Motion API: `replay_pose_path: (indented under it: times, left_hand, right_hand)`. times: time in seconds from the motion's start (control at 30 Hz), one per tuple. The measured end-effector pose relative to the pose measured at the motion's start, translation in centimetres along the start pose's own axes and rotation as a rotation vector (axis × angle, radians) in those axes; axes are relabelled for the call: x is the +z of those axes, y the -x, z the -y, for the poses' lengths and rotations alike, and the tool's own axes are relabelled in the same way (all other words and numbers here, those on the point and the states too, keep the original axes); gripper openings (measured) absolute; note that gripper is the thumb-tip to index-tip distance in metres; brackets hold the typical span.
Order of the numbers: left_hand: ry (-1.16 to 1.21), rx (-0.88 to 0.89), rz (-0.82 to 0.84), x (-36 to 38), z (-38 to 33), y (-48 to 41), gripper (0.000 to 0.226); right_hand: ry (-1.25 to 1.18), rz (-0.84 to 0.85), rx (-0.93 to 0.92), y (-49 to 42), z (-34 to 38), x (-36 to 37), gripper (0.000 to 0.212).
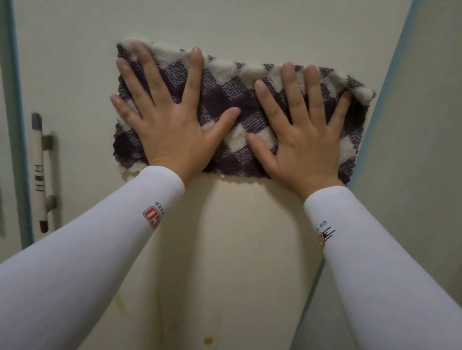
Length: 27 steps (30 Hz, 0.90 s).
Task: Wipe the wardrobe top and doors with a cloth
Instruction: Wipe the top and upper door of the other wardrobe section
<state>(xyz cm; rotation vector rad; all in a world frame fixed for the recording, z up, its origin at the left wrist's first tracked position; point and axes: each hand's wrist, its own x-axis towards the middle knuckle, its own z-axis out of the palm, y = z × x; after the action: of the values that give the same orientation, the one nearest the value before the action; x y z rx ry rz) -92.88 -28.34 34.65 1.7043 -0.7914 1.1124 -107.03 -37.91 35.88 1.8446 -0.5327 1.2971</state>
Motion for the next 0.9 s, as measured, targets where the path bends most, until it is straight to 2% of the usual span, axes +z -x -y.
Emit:
replay_pose_path:
  times: [0.43, 0.77, 0.9]
  left_hand:
    - [-0.028, 0.152, 0.040, 1.7, -1.6, 6.2, 0.082]
    - [-0.044, 0.156, 0.112, 3.2, 2.5, 16.9, 0.088]
    - [-0.010, 0.082, 0.148, 3.5, 4.4, 20.0, 0.089]
  right_hand:
    - [-0.011, 0.001, 0.073, 8.5, -1.2, 1.1, 0.059]
    - [-0.054, 0.128, 0.077, 20.1, 3.1, 2.2, 0.068]
    - [-0.046, 0.162, 0.041, 22.0, 4.7, 2.3, 0.074]
